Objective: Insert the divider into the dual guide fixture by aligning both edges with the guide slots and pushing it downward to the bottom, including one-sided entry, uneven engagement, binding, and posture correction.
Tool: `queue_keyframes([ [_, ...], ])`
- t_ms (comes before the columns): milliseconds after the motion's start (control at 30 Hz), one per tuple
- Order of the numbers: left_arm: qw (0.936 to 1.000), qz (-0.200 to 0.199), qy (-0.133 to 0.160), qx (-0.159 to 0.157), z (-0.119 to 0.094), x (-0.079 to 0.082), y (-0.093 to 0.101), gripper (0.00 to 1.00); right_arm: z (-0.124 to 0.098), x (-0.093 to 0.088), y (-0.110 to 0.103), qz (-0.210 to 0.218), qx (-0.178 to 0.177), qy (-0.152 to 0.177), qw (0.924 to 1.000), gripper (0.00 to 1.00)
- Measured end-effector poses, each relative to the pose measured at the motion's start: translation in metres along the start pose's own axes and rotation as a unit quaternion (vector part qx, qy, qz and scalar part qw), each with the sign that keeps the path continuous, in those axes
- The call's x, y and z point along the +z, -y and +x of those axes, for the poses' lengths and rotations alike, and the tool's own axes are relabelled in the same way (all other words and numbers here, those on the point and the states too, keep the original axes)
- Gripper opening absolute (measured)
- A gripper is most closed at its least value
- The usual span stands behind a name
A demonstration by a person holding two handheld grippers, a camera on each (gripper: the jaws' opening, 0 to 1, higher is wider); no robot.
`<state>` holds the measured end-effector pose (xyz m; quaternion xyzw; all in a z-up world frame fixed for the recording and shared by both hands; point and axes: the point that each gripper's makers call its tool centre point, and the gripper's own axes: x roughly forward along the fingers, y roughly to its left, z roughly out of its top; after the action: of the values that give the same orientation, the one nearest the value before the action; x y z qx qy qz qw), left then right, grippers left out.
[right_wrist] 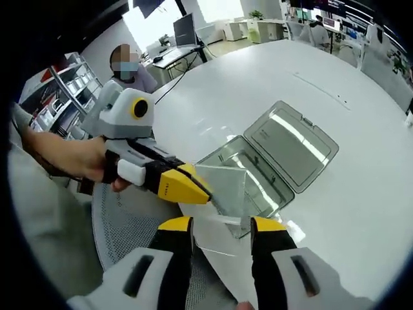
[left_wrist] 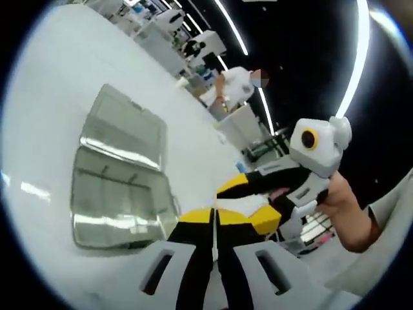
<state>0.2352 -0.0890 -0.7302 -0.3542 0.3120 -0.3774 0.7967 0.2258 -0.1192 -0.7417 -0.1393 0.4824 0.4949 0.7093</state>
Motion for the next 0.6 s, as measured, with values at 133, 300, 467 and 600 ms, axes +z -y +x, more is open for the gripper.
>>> queue_keyframes([
  [133,0.9998,0.009,-0.005,-0.015,-0.003,0.005,0.003,0.00,-0.001,0.001,-0.002,0.000,0.022,0.006,0.9997,0.30],
  [300,0.9984,0.026,-0.018,-0.046,-0.005,0.005,0.012,0.00,-0.003,0.003,-0.008,-0.013,0.067,0.019,0.9975,0.28],
  [467,0.9964,0.040,-0.031,-0.068,-0.007,0.003,0.018,0.00,-0.008,0.005,-0.019,-0.023,0.129,0.032,0.9908,0.27],
  [600,0.9946,0.046,-0.031,-0.088,-0.008,0.006,0.025,0.00,-0.009,0.005,-0.019,-0.020,0.147,0.040,0.9881,0.24],
])
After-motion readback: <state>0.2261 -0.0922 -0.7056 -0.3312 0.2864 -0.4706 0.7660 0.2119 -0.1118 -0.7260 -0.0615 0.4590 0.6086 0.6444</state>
